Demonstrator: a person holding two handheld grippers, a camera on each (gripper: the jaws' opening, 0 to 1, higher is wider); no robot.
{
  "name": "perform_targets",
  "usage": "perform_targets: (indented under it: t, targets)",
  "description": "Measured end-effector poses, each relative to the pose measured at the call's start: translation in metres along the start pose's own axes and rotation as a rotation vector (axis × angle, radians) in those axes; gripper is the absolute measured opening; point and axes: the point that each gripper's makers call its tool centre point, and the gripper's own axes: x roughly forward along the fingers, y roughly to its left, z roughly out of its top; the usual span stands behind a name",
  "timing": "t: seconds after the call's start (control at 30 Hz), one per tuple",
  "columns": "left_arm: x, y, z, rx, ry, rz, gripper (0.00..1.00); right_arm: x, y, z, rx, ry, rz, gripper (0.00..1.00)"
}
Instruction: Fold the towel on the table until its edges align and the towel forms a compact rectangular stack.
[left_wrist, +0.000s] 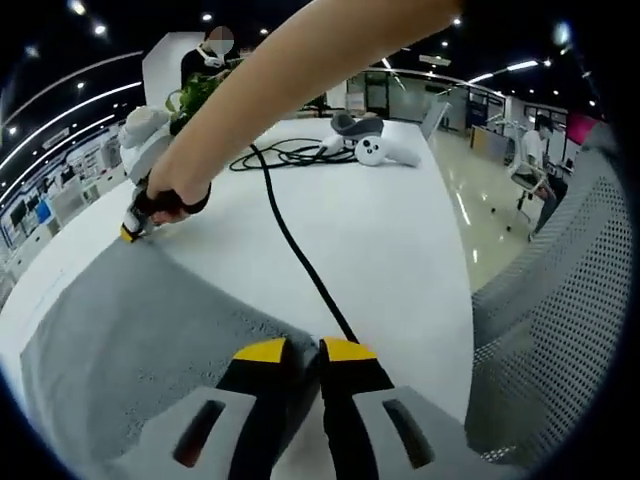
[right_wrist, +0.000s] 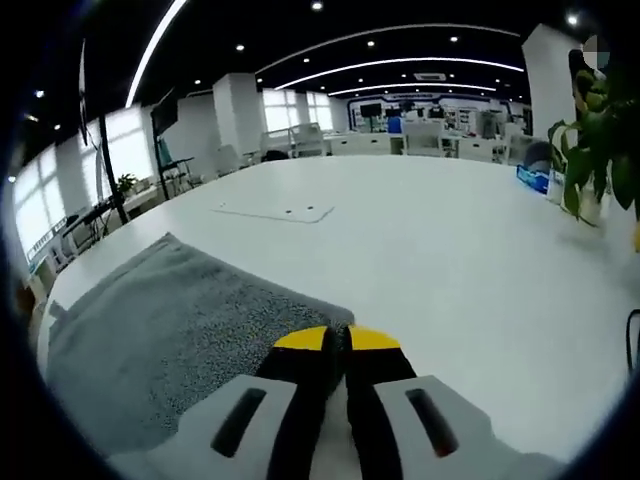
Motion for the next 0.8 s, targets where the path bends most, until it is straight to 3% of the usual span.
perform_targets:
  t: [0.37,0.47,0.53,0.8]
  targets:
    - [-0.001,0.004,0.0,0.002,-0.003,-0.004,0.04,0.006,-0.005,0.0,-0.016,-0.017,-0.013,0.01]
    - [-0.001,0.005,0.001,-0.088,-0.016,-0.018,0.04,0.008,-0.009,-0.001,0.076,-0.044,0.01,0.01]
    - [0.0,0.007,0.002,-0.078,-0.008,-0.024,0.04,0.007,-0.008,-0.001,0.118,-0.034,0.012,0.01]
    - [-0.007,0.013,0.012,-0.124,-0.034,-0.038,0.04,-0.001,0.001,0.015,0.154,-0.027,0.004,0.0]
